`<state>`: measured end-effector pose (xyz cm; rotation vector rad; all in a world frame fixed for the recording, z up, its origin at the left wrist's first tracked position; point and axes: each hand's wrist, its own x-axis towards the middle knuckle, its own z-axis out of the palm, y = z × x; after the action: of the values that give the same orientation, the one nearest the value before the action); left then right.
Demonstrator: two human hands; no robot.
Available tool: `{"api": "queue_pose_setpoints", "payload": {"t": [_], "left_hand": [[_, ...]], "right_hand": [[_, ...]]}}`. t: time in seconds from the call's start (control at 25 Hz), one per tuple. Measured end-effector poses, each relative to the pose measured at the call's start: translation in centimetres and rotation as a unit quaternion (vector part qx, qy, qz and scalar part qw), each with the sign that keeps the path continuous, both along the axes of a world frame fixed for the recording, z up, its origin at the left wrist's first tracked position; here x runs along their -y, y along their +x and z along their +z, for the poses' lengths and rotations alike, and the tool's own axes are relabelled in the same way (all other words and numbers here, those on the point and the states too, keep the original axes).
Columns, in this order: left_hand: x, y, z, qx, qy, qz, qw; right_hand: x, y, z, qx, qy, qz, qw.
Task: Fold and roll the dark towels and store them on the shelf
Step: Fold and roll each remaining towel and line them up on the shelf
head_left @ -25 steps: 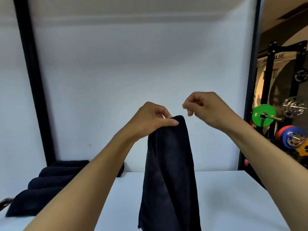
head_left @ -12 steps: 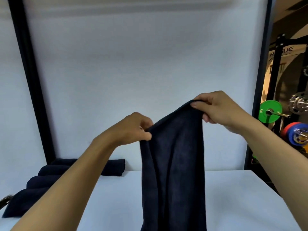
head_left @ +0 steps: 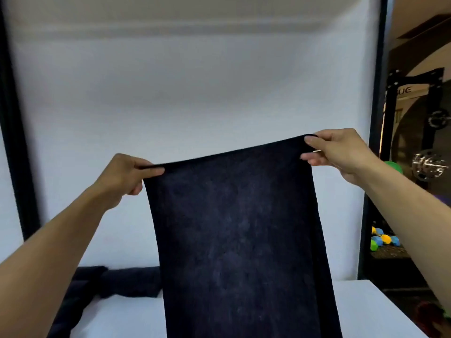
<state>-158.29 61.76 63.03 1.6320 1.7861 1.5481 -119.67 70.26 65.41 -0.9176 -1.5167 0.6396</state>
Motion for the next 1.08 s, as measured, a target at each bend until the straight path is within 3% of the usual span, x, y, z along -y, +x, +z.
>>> {"api": "queue_pose_setpoints", "payload": {"t": [0.16,0.24,0.36,0.56,0.8,0.96,1.08], "left_hand": [[-2.2,2.2,10.9,0.159,0.218,-0.065,0.961],[-1.1,4.0,14.7,0.183,0.306,-0.075,0.931],[1.6,5.2,16.9,0.187,0.363,-0.094,0.908],[5.9,4.5,14.0,0.195,0.374,-0.098,0.902],[8.8,3.9,10.2,0.202,0.324,-0.107,0.918],[7.2,4.0,9.0,0.217,0.282,-0.094,0.93],[3.5,3.5,7.3,0.2,0.204,-0.039,0.958]], "right_hand": [[-1.4,-0.2,10.3,-0.169,0.095,0.072,0.978],[-0.7,0.2,13.9,-0.225,0.145,0.11,0.957],[1.9,0.5,15.3,-0.239,0.191,0.124,0.944],[6.7,1.3,11.4,-0.207,0.203,0.114,0.95],[10.0,2.6,8.4,-0.173,0.165,0.12,0.964],[7.9,3.0,7.8,-0.159,0.096,0.088,0.979],[3.8,2.4,5.9,-0.092,0.032,0.037,0.995]]}}
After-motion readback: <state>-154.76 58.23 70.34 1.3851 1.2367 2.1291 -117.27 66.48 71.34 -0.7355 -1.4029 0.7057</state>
